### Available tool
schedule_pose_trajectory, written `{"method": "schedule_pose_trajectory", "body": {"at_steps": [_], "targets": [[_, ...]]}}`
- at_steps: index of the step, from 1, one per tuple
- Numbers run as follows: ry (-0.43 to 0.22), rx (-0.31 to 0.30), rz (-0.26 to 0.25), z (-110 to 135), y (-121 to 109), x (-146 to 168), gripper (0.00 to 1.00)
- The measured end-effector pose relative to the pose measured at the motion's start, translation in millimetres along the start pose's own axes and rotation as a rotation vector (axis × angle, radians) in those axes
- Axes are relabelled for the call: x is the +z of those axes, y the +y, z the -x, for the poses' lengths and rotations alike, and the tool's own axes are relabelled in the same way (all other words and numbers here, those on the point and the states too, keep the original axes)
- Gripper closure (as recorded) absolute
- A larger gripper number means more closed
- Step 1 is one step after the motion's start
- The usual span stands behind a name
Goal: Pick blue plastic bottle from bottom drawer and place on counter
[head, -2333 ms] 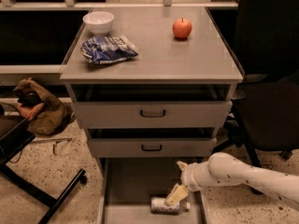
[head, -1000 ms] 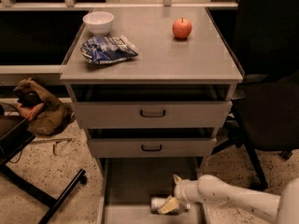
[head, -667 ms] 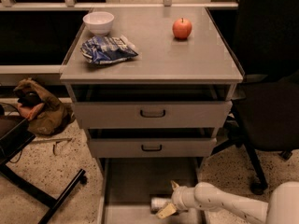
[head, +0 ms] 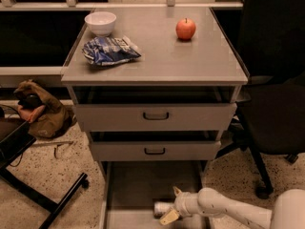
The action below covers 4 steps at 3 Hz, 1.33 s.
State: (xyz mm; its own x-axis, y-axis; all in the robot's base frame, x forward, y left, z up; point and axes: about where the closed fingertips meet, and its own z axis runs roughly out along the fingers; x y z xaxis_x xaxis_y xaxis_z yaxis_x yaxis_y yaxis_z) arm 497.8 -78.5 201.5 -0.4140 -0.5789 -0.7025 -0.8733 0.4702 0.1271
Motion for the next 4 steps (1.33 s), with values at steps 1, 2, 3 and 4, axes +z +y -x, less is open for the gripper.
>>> {"method": "schedule_pose_trajectory", "body": {"at_steps": [1, 2, 3, 4], "targets": [[-0.001, -0.023, 0.013, -18, -3, 29, 0.0], [-0.022, -0.037, 0.018, -37, -5, 54, 0.0], [-0.014, -0.037, 0.014, -45, -4, 65, 0.19], [-0.014, -0.037, 0.014, -45, -4, 65, 0.42]]}}
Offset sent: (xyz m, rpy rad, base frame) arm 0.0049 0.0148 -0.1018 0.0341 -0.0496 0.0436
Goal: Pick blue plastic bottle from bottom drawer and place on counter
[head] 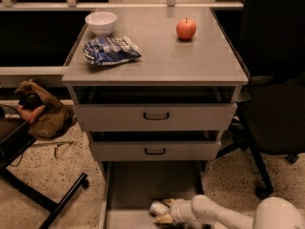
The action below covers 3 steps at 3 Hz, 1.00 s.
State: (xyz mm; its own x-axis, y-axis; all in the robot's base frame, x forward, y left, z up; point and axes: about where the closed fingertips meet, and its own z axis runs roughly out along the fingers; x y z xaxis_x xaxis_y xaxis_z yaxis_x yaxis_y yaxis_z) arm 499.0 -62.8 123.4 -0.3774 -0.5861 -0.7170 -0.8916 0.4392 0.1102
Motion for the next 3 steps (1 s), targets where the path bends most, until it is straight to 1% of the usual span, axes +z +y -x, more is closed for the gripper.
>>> {"method": "schedule_pose_trajectory", "body": {"at_steps": [1, 2, 3], "targets": [[0.0, 0.0, 0.0, 0, 0, 0, 0.65], [-0.014, 0.001, -0.005, 26, -6, -22, 0.88], [-0.115, 0.013, -0.009, 78, -30, -64, 1.0]]}}
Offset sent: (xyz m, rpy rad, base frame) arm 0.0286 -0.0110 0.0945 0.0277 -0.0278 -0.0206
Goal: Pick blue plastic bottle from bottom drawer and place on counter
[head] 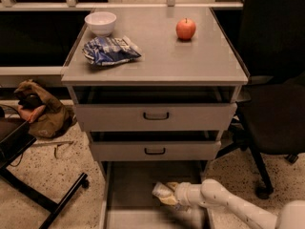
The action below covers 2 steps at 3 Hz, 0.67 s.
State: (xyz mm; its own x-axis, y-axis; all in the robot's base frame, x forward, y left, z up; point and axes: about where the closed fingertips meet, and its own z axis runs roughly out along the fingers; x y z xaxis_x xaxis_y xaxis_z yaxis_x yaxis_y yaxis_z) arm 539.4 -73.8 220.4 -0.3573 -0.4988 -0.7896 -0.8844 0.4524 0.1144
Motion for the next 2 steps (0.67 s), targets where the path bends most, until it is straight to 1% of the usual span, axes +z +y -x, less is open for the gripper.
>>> {"method": "schedule_pose_trajectory", "body": {"at_steps": [1, 2], "targets": [[-0.116, -0.004, 0.071, 71, -5, -49, 1.0], [-0.159, -0.041, 0.078, 132, -2, -124, 1.0]]}}
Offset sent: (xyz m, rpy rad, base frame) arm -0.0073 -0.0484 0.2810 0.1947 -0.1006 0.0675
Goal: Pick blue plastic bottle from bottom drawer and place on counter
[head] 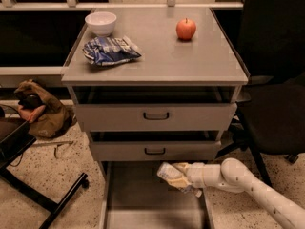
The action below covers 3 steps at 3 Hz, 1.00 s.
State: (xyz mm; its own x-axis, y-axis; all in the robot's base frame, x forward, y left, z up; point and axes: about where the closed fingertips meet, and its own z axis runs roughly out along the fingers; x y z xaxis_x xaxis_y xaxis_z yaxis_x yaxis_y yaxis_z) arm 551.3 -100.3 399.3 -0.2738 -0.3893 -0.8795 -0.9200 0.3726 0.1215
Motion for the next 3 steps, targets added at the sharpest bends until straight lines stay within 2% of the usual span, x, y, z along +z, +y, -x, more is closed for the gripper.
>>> {"method": "schedule_pose_trajectory", "body": {"at_steps": [1, 2, 3], "targets": [[-0.001, 0.001, 0.001, -1, 0, 1, 1.0], [0.035, -0.009, -0.021, 23, 0, -14, 1.0], [0.068, -0.069, -0.096, 83, 16, -48, 1.0]]}}
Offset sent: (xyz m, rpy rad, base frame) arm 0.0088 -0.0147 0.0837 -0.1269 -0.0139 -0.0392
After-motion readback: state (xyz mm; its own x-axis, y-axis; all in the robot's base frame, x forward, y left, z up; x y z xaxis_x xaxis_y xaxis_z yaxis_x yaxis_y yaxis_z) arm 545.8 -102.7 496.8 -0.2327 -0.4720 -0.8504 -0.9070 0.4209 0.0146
